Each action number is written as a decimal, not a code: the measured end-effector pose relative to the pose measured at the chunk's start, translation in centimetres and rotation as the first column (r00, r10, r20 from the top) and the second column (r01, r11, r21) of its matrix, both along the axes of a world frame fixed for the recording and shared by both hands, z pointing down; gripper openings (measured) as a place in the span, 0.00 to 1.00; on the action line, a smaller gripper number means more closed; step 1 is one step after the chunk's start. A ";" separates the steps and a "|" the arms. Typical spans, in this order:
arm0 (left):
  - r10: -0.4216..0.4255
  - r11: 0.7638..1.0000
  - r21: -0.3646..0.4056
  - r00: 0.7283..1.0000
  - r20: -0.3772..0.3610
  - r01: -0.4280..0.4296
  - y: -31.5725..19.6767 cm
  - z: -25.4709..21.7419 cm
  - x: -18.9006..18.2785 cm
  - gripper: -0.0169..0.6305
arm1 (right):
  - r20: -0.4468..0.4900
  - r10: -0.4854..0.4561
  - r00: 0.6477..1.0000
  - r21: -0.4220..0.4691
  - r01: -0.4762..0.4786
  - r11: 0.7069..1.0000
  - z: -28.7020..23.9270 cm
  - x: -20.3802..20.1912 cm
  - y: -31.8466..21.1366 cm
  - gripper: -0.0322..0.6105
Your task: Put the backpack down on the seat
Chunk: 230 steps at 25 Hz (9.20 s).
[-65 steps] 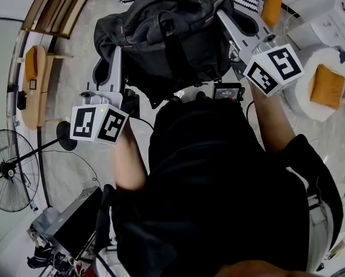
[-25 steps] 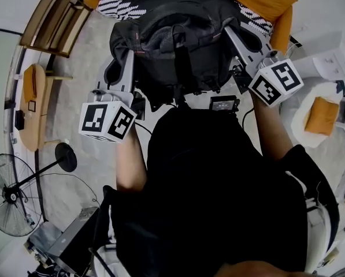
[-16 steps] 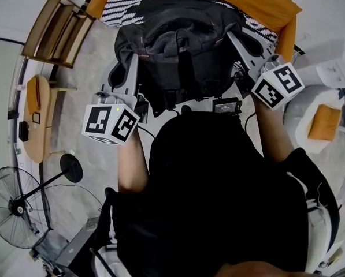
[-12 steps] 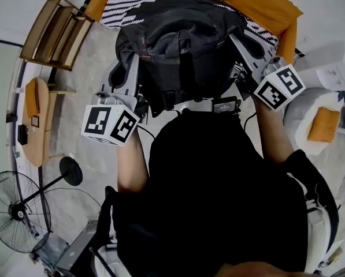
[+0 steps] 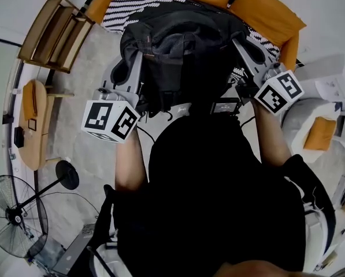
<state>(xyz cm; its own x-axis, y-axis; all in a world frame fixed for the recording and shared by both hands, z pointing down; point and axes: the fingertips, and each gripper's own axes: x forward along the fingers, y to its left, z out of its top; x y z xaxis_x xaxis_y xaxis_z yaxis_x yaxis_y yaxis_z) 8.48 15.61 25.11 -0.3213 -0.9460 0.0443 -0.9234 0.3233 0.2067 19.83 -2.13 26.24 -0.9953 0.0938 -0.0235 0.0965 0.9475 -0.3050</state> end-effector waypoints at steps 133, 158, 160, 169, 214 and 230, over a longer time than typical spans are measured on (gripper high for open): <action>0.470 0.594 -0.544 0.804 -0.363 -0.593 -58.0 47.4 -47.4 0.13 | -0.660 0.528 0.534 -0.042 -0.728 0.684 48.3 -38.8 -47.1 0.13; 0.416 0.618 -0.487 0.782 -0.464 -0.617 -47.8 48.4 -45.4 0.31 | -0.752 0.464 0.468 -0.045 -0.739 0.672 49.4 -33.1 -38.1 0.26; 0.413 0.622 -0.469 0.772 -0.483 -0.627 -46.2 47.8 -44.2 0.30 | -0.756 0.458 0.467 -0.069 -0.753 0.654 49.2 -31.6 -36.2 0.23; 0.414 0.623 -0.446 0.754 -0.510 -0.643 -39.1 44.1 -38.3 0.15 | -0.725 0.483 0.491 -0.106 -0.772 0.626 44.3 -26.5 -28.5 0.14; 0.583 0.812 -0.064 0.803 0.123 -0.580 -9.8 5.3 -31.6 0.05 | -0.032 0.789 0.614 0.321 -0.741 0.590 5.2 -17.1 0.3 0.11; 0.678 0.734 -0.036 0.735 -0.007 -0.678 5.4 10.1 -38.3 0.05 | -0.077 0.830 0.553 0.303 -0.780 0.548 7.3 -24.1 15.6 0.11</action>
